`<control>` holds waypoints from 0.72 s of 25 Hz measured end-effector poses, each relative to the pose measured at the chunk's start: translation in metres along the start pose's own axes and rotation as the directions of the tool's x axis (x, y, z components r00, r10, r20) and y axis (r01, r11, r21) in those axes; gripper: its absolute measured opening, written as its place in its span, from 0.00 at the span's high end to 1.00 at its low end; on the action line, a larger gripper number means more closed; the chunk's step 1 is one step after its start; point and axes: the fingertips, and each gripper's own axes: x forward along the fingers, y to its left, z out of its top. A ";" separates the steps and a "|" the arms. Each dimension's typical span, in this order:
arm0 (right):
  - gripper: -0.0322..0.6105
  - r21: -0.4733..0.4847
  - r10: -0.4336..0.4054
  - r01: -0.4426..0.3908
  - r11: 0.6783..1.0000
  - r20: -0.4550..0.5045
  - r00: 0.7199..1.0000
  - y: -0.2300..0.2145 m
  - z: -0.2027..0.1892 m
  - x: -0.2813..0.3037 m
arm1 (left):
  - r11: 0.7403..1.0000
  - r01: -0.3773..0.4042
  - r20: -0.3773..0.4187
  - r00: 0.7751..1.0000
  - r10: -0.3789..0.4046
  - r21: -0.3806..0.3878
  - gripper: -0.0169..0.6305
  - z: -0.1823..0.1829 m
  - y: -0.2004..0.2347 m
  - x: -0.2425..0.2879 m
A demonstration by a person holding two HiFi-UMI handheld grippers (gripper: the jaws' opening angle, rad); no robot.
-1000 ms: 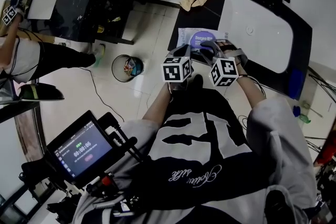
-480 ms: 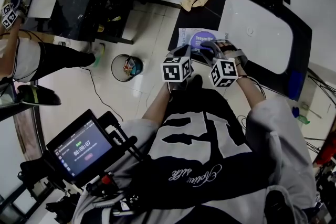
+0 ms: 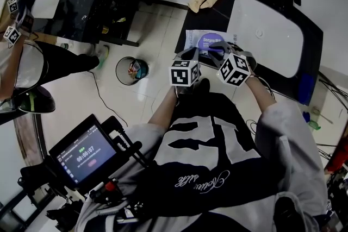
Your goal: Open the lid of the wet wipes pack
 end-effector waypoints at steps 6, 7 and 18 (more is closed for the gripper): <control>0.87 -0.012 -0.004 0.004 1.000 0.011 1.000 -0.001 0.004 -0.002 | 1.000 -0.002 0.006 1.000 0.002 0.014 0.98 0.001 0.000 0.000; 0.87 -0.006 -0.003 0.003 1.000 0.013 1.000 -0.002 0.004 -0.002 | 1.000 -0.002 0.006 1.000 0.002 0.013 0.98 0.001 0.000 0.000; 0.86 0.255 0.035 -0.058 0.965 0.093 0.995 -0.009 0.001 -0.002 | 1.000 0.012 0.004 1.000 -0.012 0.010 0.98 0.001 0.000 0.000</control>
